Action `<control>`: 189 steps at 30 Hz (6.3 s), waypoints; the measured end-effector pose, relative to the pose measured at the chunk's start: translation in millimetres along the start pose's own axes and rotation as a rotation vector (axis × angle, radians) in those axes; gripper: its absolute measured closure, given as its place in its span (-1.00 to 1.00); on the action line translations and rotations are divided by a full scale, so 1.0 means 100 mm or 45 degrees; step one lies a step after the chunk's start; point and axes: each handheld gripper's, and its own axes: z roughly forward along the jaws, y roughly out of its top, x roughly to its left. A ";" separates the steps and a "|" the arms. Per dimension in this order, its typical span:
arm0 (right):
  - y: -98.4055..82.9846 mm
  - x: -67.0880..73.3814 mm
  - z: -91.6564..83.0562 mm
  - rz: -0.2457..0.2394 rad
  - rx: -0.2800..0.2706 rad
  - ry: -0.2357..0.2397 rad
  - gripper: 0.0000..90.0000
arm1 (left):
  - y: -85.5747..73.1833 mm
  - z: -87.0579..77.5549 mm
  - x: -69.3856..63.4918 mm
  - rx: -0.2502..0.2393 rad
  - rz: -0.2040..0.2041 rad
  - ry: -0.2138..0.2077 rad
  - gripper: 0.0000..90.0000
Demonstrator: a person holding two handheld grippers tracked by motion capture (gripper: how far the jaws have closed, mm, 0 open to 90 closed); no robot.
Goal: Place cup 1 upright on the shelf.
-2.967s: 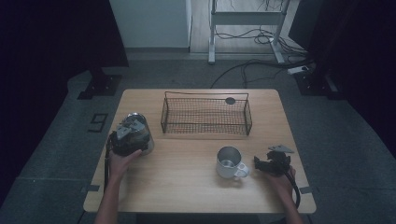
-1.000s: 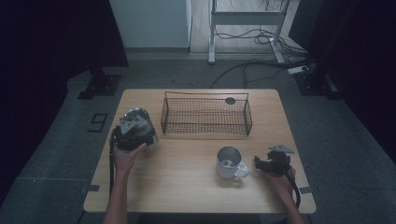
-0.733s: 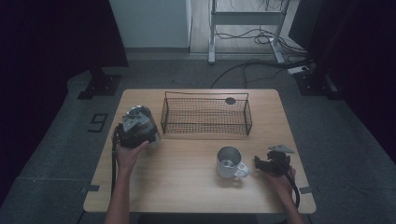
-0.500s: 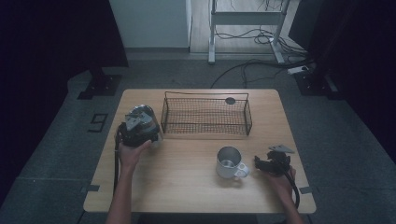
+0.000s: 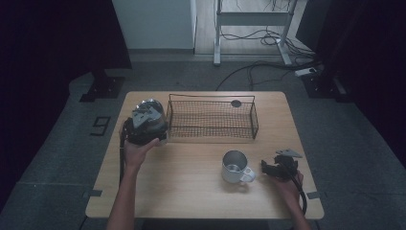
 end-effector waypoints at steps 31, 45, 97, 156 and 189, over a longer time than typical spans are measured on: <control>0.00 0.00 0.00 -0.002 0.001 0.001 -0.71 | 0.44 0.07 -0.09 -0.022 -0.005 -0.047 -0.91; 0.00 0.00 0.00 -0.002 -0.002 0.001 -0.71 | 0.61 0.27 -0.20 -0.018 0.022 -0.069 -0.91; 0.00 0.00 0.00 -0.009 -0.002 0.007 -0.70 | 0.89 0.90 -0.35 0.054 -0.001 -0.096 -0.91; -0.01 -0.01 -0.01 -0.017 -0.005 0.017 -0.70 | 0.48 1.60 -0.50 0.226 -0.033 -0.054 -0.91; -0.01 -0.01 -0.01 -0.017 -0.005 0.017 -0.70 | 0.26 1.87 -0.54 0.314 -0.038 -0.019 -0.91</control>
